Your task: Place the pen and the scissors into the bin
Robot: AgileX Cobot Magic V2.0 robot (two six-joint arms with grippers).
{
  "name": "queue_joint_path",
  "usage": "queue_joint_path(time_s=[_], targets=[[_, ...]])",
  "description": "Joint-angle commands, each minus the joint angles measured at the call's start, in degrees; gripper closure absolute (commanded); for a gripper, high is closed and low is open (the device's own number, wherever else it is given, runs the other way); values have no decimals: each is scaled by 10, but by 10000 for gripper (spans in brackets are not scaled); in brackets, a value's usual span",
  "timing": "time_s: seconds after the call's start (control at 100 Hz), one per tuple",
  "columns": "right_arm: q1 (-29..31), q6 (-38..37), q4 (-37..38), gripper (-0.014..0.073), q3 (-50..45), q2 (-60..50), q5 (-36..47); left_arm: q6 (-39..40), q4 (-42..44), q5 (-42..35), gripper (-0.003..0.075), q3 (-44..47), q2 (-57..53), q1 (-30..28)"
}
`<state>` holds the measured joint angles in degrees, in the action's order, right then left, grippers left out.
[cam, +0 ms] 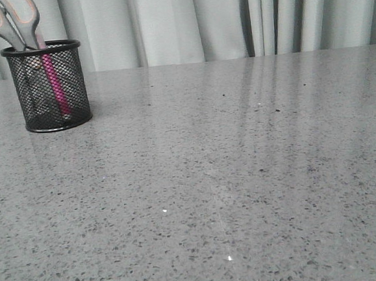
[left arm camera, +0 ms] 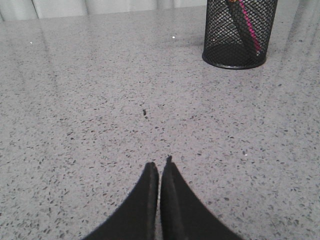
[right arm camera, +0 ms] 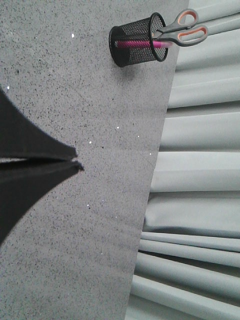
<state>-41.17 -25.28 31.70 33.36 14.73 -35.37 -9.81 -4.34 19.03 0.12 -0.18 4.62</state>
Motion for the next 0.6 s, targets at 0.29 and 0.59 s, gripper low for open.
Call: queue_joint_path(time_s=[0.29,0.59], targets=[[-1,4,16,670,14,7,38,1,-7,-28,739,25,-19,-1],[13,4,17,670,-18,1,15,1,-7,-28,739,25,-19,-1]])
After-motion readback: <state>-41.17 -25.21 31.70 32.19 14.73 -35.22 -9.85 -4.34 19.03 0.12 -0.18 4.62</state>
